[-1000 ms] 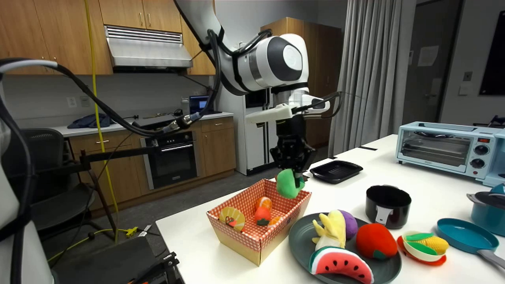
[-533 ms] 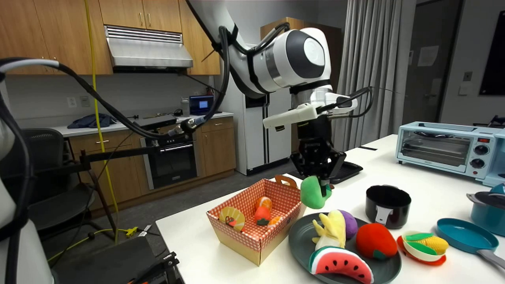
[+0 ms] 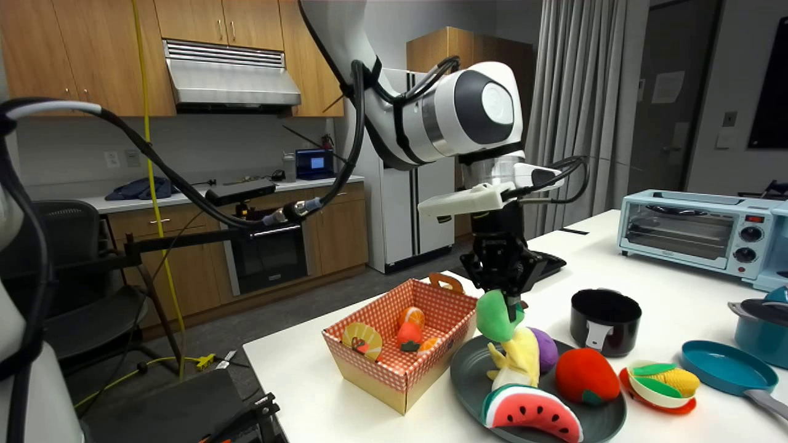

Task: Pick up the pear plush toy from the box and place it on the plate

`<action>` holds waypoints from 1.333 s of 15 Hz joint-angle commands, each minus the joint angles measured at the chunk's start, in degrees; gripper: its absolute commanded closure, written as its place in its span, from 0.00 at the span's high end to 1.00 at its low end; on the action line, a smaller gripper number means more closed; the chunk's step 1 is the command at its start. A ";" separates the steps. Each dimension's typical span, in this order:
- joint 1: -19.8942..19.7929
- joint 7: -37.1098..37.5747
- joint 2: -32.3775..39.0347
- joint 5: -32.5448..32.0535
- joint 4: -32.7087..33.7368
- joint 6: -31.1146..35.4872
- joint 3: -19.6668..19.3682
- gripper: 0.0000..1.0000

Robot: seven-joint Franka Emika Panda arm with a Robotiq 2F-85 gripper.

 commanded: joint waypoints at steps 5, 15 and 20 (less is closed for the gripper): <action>1.03 8.98 3.14 -6.48 1.26 4.68 -2.21 0.04; 2.59 20.97 4.10 -13.30 2.45 5.10 -3.56 0.04; 3.18 22.91 4.39 -14.18 2.65 4.51 -3.77 0.50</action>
